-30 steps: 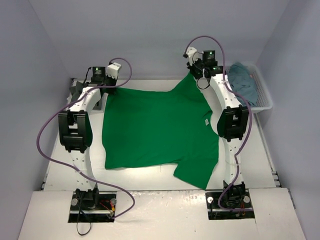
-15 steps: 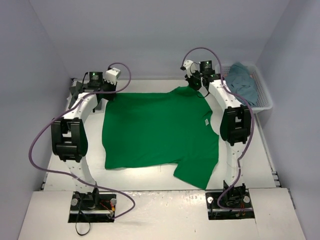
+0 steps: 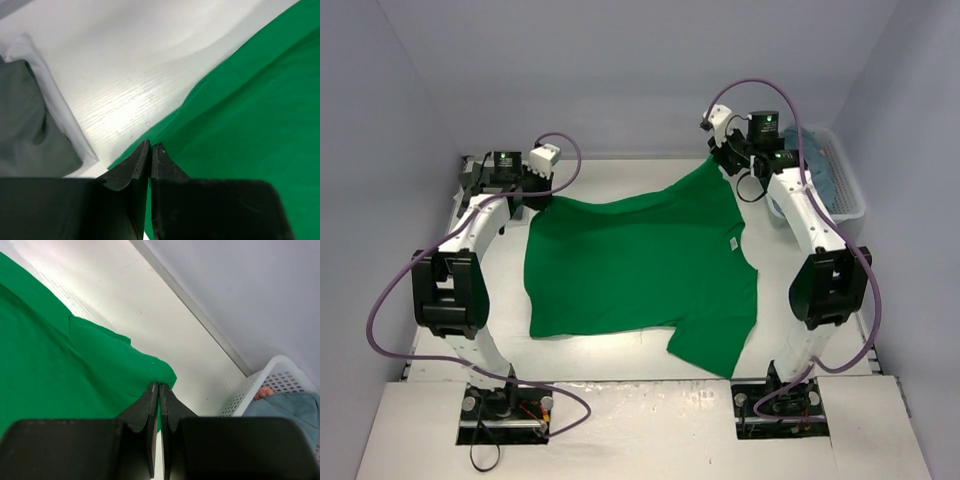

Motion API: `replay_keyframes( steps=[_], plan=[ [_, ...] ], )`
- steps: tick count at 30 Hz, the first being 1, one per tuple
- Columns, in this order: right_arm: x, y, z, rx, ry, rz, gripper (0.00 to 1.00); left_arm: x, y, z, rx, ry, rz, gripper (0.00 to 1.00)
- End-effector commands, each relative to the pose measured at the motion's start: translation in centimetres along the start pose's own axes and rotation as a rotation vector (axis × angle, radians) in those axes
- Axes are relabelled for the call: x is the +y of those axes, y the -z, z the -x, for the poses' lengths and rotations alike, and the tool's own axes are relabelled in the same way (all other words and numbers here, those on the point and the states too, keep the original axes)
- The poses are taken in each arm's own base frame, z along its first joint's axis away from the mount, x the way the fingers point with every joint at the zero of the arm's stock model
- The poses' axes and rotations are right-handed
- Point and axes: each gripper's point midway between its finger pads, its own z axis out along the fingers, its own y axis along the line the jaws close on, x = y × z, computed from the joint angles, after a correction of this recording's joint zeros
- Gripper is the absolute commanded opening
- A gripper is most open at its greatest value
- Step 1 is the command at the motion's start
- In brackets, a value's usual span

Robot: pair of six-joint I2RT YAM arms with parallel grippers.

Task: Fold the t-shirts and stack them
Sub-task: Fold the tshirt

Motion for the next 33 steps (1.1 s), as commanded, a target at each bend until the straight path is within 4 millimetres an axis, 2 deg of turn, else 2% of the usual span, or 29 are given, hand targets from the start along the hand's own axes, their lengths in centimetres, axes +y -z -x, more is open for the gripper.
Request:
replay_keyframes(
  steps=[1, 5, 11, 16, 21, 26, 33],
  plan=[
    [0.1, 2.0, 1.8, -0.054, 0.054, -0.005, 0.0, -1.0, 2.9, 2.9, -0.08, -0.06, -0.036, 0.0],
    [1.4, 3.2, 0.9, -0.028, 0.065, 0.026, 0.0, -2.4, 3.6, 1.4, -0.033, -0.063, -0.092, 0.0],
    [2.9, 3.5, -1.2, 0.027, 0.078, 0.058, 0.0, -3.2, 5.1, 0.6, -0.023, -0.083, -0.097, 0.0],
    [4.1, 4.3, -2.4, 0.062, 0.092, 0.096, 0.0, -4.2, 6.0, -1.0, 0.016, -0.097, -0.127, 0.0],
    [5.9, 5.4, -3.6, 0.1, 0.102, 0.139, 0.0, -5.6, 6.0, -3.0, 0.054, -0.1, -0.193, 0.0],
    [8.0, 6.3, -5.6, 0.152, 0.125, 0.172, 0.0, -7.7, 5.1, -6.7, 0.167, -0.103, -0.283, 0.0],
    [10.7, 7.1, -8.4, 0.219, 0.143, 0.213, 0.0, -7.6, 4.8, -7.8, 0.197, -0.105, -0.268, 0.0]
  ],
)
